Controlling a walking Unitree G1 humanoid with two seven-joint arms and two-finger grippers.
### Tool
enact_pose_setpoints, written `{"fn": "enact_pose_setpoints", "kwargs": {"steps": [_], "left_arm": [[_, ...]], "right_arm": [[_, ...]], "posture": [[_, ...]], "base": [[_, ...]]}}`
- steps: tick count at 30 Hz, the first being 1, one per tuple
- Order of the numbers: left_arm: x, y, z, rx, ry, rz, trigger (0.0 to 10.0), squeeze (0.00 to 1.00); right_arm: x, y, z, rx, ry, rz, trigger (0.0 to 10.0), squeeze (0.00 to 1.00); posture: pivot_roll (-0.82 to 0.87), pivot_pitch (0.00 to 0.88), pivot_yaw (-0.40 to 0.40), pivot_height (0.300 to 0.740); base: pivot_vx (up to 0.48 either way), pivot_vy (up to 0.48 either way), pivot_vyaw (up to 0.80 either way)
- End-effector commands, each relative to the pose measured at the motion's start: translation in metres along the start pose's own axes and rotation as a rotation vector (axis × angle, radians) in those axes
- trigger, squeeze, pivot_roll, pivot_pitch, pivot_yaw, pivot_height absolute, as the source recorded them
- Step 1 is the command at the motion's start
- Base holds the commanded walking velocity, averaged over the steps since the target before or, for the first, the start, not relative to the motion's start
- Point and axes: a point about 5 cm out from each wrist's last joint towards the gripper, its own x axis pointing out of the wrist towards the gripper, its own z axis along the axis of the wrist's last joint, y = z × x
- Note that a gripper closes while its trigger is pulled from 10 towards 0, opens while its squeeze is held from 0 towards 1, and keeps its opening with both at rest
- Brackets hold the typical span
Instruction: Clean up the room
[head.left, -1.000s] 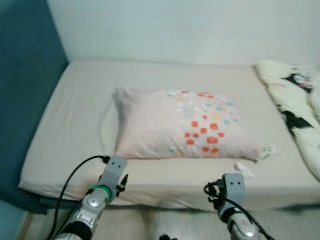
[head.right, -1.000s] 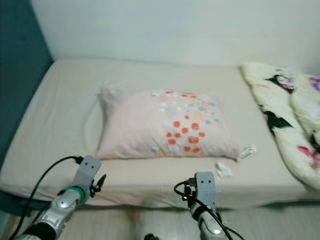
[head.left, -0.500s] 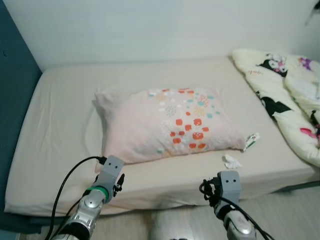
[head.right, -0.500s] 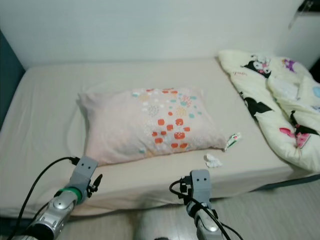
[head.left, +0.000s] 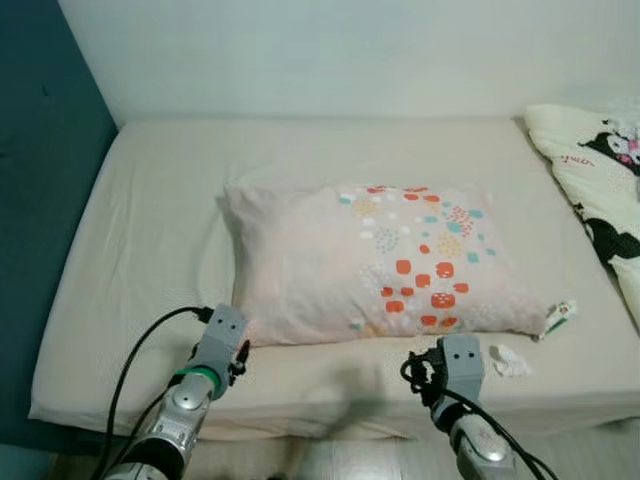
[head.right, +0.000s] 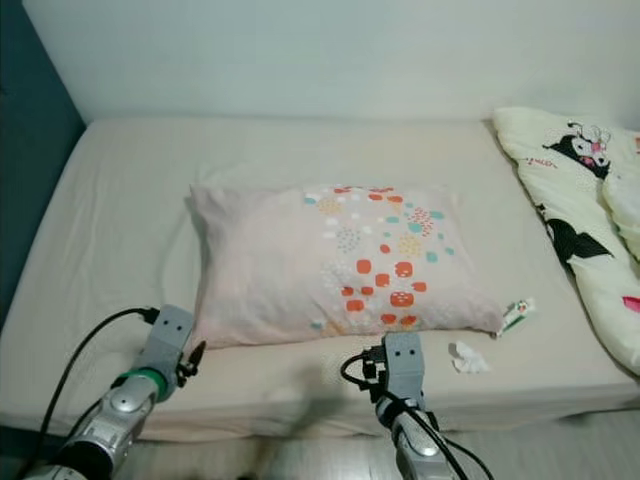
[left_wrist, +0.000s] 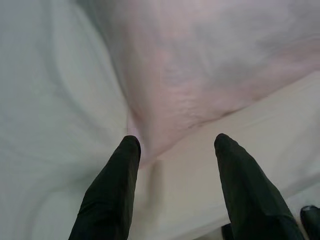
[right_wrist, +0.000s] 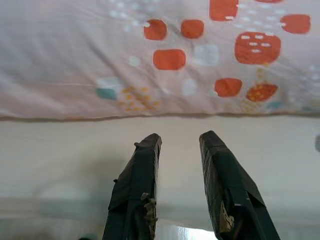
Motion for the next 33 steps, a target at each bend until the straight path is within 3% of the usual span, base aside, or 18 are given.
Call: {"fn": "enact_pose_setpoints", "kwargs": {"steps": [1,8,23,33], "left_arm": [[-0.0042,-0.0023,-0.0124,-0.006,0.042,-0.008,10.0,0.00],[-0.0045,-0.0022,-0.0137,-0.004,0.049,-0.009,10.0,0.00],[-0.0043,-0.0040,-0.0127,-0.004,0.044,-0.025,10.0,0.00],[-0.0043,-0.0043,-0.0128,-0.006,0.044,-0.026,10.0,0.00]], "right_arm": [[-0.0071,-0.0029,-0.0114,-0.011,0.043,-0.003,10.0,0.00],[-0.0076,0.0007,-0.0107,-0.020,0.030,0.016,10.0,0.00],[-0.0085,-0.0003,-0.0118,-0.002,0.031,0.000,10.0,0.00],[-0.0088,-0.0023,-0.0118,0.006,0.030,-0.012,10.0,0.00]], "posture": [[-0.03,0.097,0.049,0.722],[-0.03,0.094,0.049,0.718],[-0.03,0.098,0.052,0.653],[-0.03,0.101,0.052,0.653]], "base": [[0.000,0.000,0.00],[0.000,0.000,0.41],[0.000,0.000,0.03],[0.000,0.000,0.00]]}}
